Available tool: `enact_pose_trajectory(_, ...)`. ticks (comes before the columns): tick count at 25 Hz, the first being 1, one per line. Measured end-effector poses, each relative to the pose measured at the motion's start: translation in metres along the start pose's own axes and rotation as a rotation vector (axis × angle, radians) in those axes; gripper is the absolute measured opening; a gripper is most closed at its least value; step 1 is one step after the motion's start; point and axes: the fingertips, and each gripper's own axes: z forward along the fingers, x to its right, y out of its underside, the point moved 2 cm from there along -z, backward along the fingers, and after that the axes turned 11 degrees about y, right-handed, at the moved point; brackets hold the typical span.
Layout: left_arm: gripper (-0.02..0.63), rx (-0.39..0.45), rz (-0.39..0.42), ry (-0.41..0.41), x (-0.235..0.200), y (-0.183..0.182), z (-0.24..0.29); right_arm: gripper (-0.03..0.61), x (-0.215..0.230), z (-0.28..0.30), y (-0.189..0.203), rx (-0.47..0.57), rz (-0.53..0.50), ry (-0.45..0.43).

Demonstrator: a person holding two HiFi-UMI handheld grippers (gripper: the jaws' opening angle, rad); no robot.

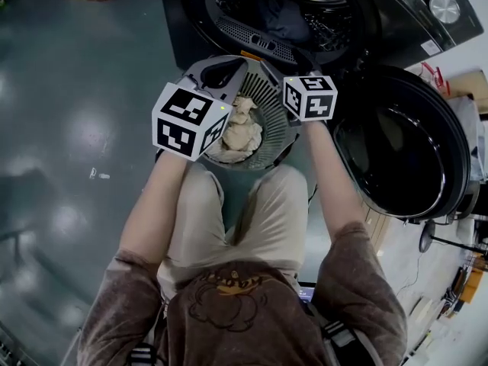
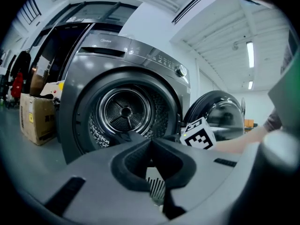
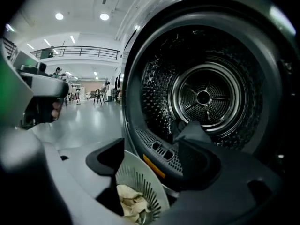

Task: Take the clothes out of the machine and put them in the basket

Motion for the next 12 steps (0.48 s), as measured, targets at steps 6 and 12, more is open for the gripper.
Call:
enact_pose_trajectory(6,0.008,0.001,-0.019,0.022,-0.002,0.0,0.002,0.356,0.037,0.05,-0.004,-0.053,-0.046,0.083)
enact_pose_trajectory(12,0.008,-0.007,-0.036,0.051,-0.004,0.004,0.004,0.356,0.065,0.093,-0.003,-0.108,-0.079,0.194)
